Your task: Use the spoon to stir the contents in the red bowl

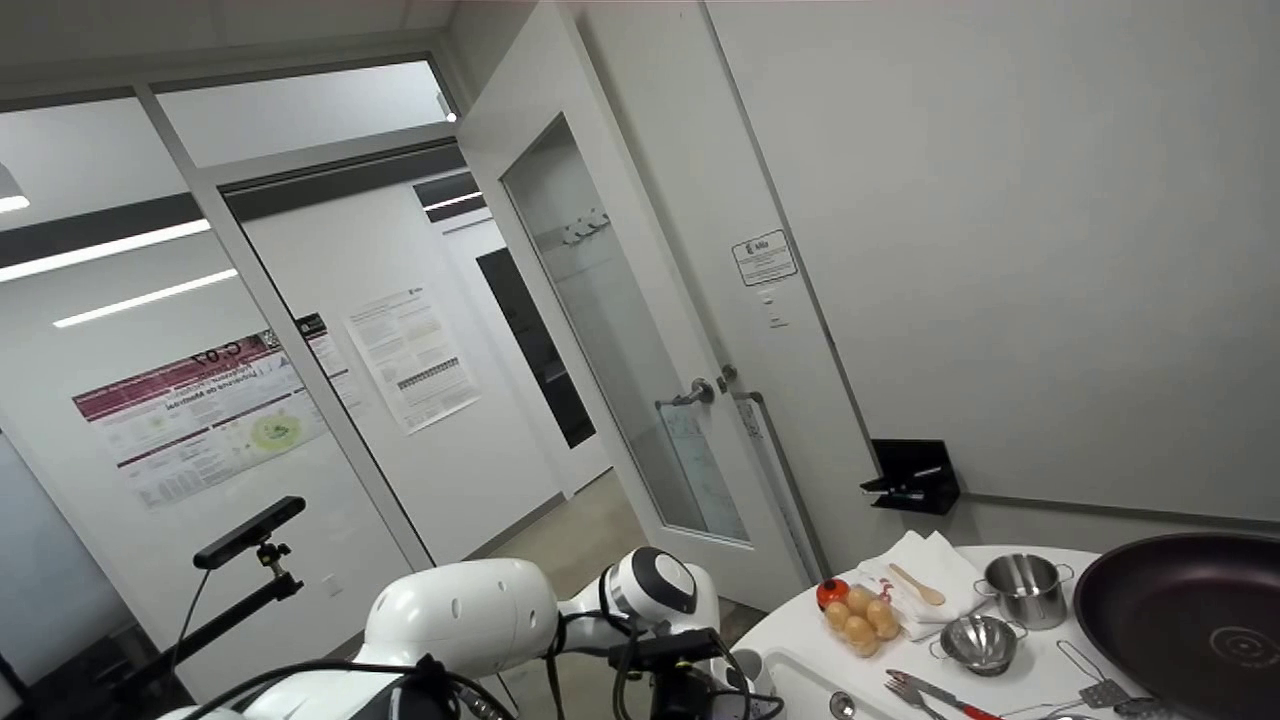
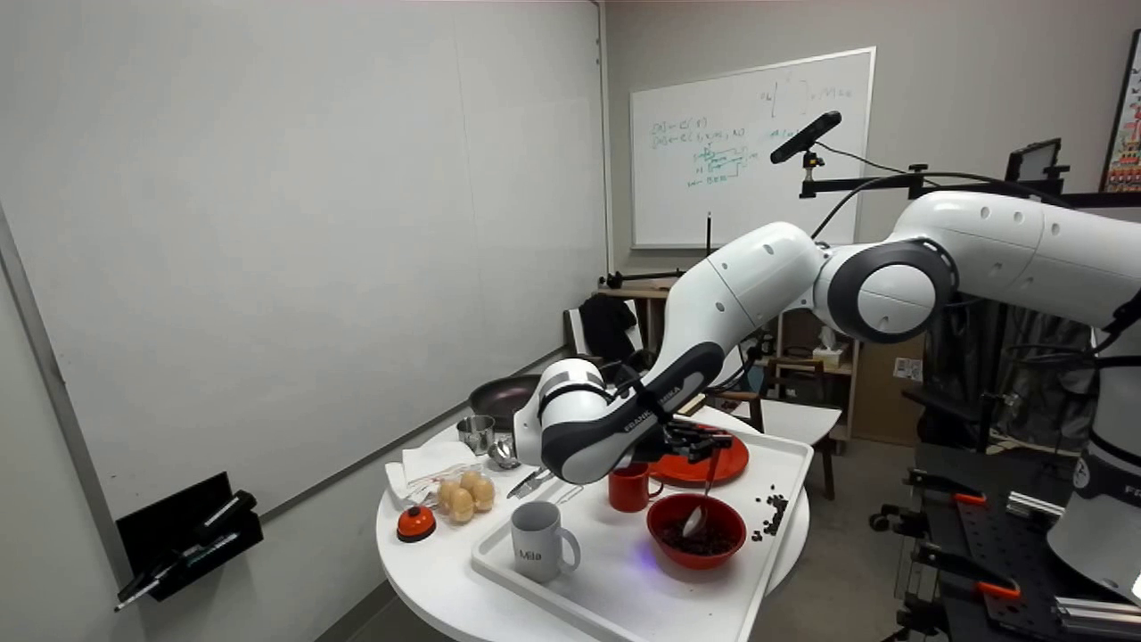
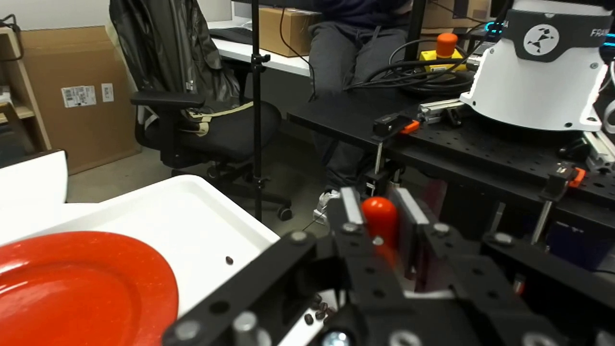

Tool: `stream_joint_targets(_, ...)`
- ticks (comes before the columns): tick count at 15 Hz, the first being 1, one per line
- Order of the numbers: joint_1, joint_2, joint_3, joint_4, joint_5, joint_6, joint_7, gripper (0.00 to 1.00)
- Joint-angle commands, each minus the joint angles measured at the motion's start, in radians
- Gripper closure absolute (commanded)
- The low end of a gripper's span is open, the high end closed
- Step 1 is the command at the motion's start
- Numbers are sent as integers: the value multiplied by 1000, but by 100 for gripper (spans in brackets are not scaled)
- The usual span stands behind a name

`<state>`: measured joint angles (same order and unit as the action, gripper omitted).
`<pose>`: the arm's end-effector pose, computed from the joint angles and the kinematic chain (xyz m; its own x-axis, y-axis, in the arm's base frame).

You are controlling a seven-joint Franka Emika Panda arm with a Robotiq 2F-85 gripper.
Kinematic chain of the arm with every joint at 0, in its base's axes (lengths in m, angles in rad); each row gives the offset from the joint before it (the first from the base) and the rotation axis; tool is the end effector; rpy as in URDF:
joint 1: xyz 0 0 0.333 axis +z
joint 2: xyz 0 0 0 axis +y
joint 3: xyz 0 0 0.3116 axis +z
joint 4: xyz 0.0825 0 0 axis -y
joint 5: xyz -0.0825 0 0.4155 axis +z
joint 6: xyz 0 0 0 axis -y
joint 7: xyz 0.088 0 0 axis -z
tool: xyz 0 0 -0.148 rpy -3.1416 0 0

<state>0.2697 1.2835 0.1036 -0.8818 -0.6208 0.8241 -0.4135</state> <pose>0.6010 0.1091 0.0769 0.1189 0.1029 -0.9876 0.6673 -0.7448 0.0027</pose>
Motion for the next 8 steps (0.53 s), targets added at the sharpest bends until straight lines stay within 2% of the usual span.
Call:
stream_joint_targets(1, -37, -7, 4, -34, 37, 4, 29, 91)
stream_joint_targets(8, -102, -26, 7, -126, 107, 9, 81, 91)
